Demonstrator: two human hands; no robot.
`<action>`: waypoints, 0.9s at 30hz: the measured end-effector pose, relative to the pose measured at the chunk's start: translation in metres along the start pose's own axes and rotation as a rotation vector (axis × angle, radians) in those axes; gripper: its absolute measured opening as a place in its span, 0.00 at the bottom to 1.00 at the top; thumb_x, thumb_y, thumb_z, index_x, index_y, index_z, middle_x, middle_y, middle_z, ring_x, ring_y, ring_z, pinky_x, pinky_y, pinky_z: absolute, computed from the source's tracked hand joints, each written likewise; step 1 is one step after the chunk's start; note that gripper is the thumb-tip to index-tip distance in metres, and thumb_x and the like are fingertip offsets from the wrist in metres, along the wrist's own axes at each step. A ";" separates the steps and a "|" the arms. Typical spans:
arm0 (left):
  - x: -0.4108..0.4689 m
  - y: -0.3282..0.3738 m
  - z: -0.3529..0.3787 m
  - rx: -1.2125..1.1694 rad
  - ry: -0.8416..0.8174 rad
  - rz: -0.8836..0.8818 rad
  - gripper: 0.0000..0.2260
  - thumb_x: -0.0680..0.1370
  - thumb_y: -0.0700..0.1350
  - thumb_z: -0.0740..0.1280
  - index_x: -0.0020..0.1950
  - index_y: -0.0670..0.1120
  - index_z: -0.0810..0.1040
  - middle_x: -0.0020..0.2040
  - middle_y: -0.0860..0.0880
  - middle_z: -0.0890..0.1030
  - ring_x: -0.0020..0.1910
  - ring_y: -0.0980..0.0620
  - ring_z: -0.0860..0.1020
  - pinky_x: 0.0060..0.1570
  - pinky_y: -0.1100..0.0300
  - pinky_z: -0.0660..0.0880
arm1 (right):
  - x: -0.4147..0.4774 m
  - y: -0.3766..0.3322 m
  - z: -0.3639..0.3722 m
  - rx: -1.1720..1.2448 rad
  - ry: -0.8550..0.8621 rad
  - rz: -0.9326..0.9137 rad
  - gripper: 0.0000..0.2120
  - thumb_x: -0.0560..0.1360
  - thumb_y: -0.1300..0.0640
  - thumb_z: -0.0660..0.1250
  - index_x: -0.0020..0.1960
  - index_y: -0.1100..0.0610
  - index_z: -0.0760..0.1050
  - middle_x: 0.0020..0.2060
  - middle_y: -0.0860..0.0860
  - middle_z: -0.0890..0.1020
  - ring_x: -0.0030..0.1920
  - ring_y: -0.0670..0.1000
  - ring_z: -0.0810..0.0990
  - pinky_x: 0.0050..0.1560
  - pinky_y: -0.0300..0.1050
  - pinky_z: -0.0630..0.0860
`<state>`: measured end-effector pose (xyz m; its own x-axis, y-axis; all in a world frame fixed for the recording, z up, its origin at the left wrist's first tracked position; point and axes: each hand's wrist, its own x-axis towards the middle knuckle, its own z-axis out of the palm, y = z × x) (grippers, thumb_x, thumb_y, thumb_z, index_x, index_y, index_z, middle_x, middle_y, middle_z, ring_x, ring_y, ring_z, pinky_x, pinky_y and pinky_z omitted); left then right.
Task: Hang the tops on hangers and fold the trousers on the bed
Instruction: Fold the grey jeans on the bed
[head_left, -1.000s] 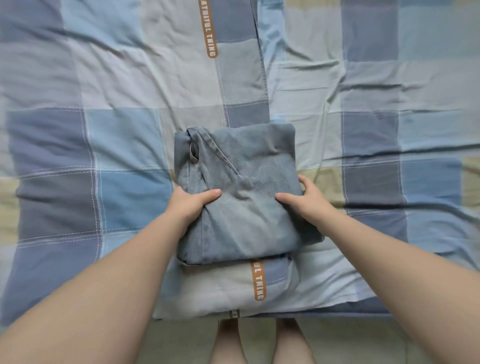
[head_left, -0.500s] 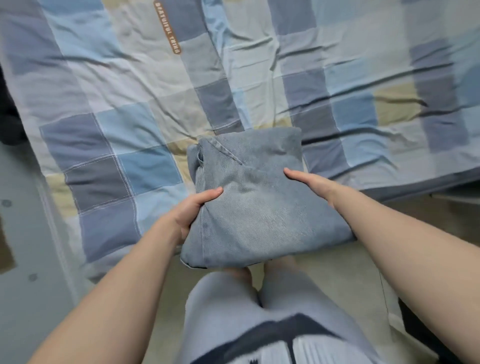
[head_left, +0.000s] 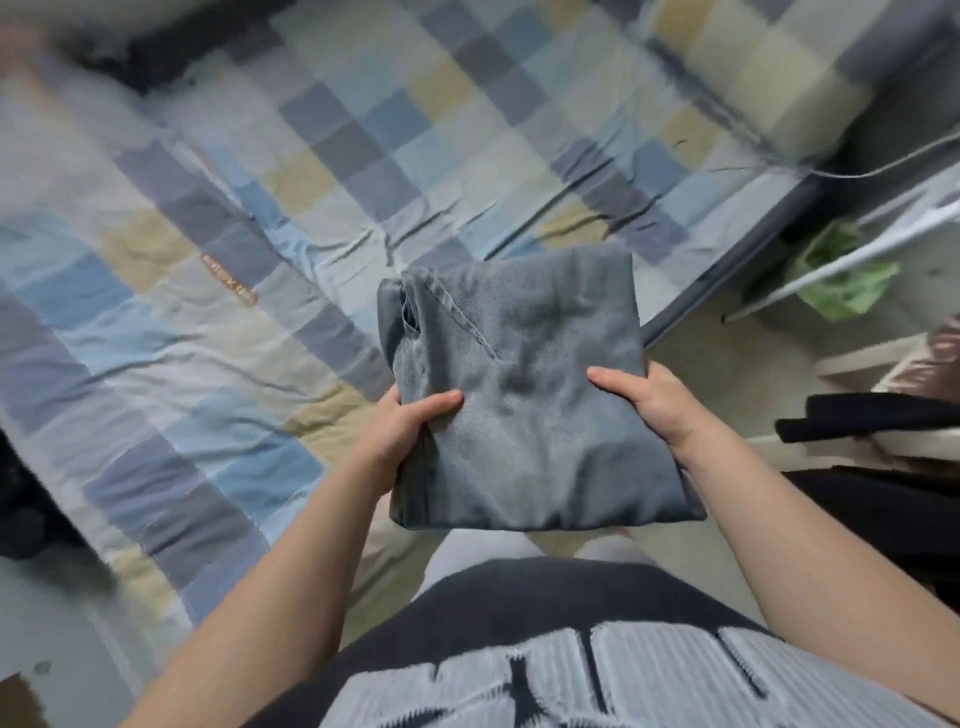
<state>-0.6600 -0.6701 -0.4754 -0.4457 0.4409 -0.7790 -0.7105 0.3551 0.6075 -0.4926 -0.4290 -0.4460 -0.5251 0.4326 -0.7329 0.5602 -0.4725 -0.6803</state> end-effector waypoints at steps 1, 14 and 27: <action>-0.003 0.009 0.016 0.034 -0.010 0.033 0.20 0.71 0.41 0.78 0.61 0.43 0.79 0.50 0.43 0.87 0.47 0.44 0.86 0.43 0.54 0.82 | -0.011 -0.004 -0.015 0.013 0.041 -0.044 0.20 0.74 0.60 0.74 0.64 0.63 0.77 0.54 0.55 0.86 0.56 0.56 0.85 0.57 0.51 0.80; -0.072 0.021 0.308 0.319 -0.261 0.421 0.20 0.70 0.40 0.79 0.60 0.48 0.80 0.52 0.50 0.87 0.51 0.51 0.85 0.48 0.56 0.80 | -0.172 0.013 -0.268 0.283 0.407 -0.410 0.16 0.74 0.62 0.73 0.61 0.58 0.78 0.50 0.55 0.87 0.51 0.56 0.86 0.49 0.49 0.83; -0.163 -0.044 0.643 0.554 -0.736 0.536 0.19 0.71 0.38 0.78 0.60 0.47 0.80 0.51 0.51 0.87 0.50 0.52 0.85 0.46 0.60 0.81 | -0.348 0.106 -0.518 0.507 0.863 -0.557 0.11 0.75 0.63 0.71 0.57 0.55 0.80 0.50 0.54 0.87 0.51 0.55 0.86 0.58 0.55 0.79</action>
<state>-0.2060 -0.2280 -0.2754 -0.0564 0.9746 -0.2167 -0.0896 0.2112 0.9733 0.0808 -0.2320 -0.2661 0.1051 0.9692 -0.2228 -0.0376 -0.2200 -0.9748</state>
